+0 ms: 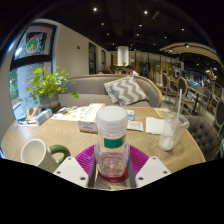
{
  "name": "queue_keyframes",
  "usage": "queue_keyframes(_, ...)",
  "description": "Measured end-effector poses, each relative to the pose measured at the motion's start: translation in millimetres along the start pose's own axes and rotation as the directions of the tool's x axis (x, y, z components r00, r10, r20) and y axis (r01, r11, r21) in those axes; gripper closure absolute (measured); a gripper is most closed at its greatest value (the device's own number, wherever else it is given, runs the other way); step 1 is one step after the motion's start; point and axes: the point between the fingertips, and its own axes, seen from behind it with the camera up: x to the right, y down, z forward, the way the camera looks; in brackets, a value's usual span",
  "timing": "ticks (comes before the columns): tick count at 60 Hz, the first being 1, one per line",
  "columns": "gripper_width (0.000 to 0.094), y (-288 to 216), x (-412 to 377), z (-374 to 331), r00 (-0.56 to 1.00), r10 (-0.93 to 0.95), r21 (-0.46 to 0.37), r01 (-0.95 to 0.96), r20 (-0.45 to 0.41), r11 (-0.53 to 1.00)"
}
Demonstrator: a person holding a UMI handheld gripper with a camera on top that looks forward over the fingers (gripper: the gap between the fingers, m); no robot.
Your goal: Pour water
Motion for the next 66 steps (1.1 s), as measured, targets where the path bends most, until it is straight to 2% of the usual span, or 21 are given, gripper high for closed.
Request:
queue_keyframes(3,0.0443,2.2,1.8,-1.2,1.0,0.012,-0.01,-0.012,-0.006,1.0)
queue_keyframes(5,0.0411,11.2,3.1,-0.7,1.0,0.02,-0.054,-0.021,-0.012,0.998)
queue_keyframes(8,0.0255,22.9,3.5,-3.2,0.999,0.034,-0.113,-0.036,-0.016,0.993)
queue_keyframes(11,0.0065,25.2,3.9,-11.4,0.998,0.05,-0.125,-0.052,-0.024,0.991)
queue_keyframes(14,0.0109,27.4,8.1,-23.9,0.997,0.053,-0.146,-0.061,-0.053,0.987)
queue_keyframes(17,0.0075,26.3,10.5,-40.6,0.996,0.042,-0.166,-0.055,-0.079,0.985)
queue_keyframes(29,0.0082,-2.2,-8.2,-144.1,0.99,0.019,-0.194,-0.046,-0.139,0.98)
queue_keyframes(43,0.0084,-33.7,-50.7,-257.5,0.984,0.021,-0.178,-0.053,-0.178,0.983)
queue_keyframes(54,0.0082,-33.4,-71.2,-296.8,0.982,0.035,-0.171,-0.067,-0.187,0.983)
queue_keyframes(66,0.008,-29.5,-76.8,-305.4,0.983,0.031,-0.182,-0.064,-0.178,0.981)
